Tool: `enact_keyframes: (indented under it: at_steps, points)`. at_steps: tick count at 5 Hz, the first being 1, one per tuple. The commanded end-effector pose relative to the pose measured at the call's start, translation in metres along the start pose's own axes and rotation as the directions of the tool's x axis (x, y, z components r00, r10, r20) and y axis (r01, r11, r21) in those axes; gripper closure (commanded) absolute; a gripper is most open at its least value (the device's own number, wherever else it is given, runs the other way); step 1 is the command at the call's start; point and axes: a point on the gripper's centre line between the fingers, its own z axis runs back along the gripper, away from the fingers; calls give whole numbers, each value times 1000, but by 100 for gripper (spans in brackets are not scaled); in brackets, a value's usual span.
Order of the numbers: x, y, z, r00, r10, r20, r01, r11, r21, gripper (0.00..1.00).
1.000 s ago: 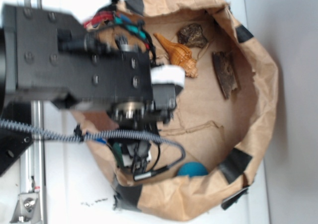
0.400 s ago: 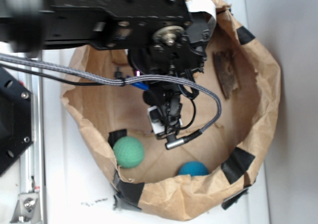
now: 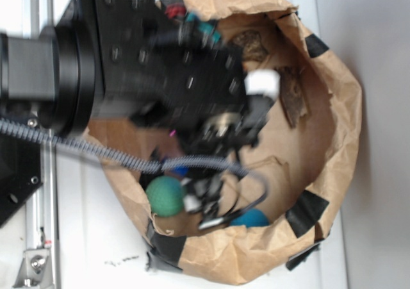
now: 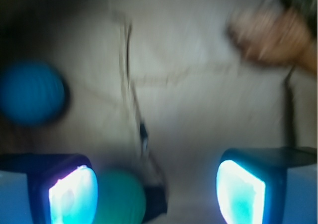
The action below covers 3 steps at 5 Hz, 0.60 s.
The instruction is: Grab the green ball.
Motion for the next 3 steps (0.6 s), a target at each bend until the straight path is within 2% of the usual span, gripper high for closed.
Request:
enact_keyframes:
  at_steps: [1,2,3]
  points:
    - [-24,-22,12,998,-56,25,56,998,-28,0]
    - [-19,-19,10,999,-45,25,46,998,-31,0]
    - [-14,-16,11,997,-51,55,53,998,-40,0]
